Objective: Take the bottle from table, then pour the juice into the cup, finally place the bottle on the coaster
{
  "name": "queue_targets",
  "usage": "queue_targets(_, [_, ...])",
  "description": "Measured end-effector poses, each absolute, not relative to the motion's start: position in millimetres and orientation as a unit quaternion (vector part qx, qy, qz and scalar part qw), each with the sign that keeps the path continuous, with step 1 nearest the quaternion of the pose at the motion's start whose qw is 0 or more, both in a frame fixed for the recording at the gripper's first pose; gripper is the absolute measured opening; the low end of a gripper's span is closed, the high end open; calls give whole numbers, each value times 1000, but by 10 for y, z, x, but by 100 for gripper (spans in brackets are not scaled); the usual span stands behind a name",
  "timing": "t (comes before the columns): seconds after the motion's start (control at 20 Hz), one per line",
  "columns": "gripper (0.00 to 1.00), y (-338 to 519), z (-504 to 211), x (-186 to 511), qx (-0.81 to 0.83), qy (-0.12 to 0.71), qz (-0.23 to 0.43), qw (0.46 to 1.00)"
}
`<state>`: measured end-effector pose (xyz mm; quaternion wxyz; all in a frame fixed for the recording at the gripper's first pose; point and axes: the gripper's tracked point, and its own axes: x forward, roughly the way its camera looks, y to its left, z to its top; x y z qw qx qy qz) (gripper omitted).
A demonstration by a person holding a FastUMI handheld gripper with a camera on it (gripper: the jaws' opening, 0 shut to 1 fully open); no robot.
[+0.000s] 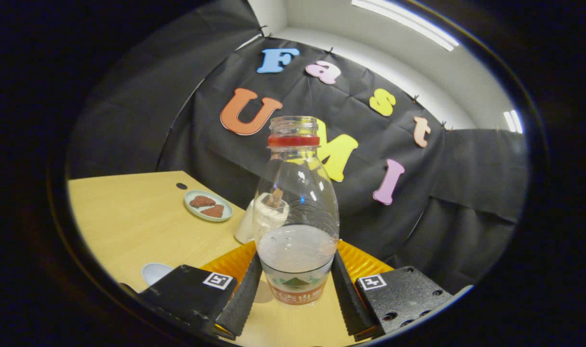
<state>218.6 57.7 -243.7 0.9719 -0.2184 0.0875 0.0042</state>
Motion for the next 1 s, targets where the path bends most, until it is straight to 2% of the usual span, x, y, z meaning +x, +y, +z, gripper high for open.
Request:
queue_targets(0.2, [80, 485, -2681, 2427, -137, 139, 32, 980])
queue_targets(0.4, [80, 583, -2631, 2591, -87, 137, 67, 984])
queue_targets(0.65, [80, 503, -2716, 2801, -81, 94, 59, 991])
queue_targets(1.0, [80, 411, -3361, 3036, -40, 118, 35, 992])
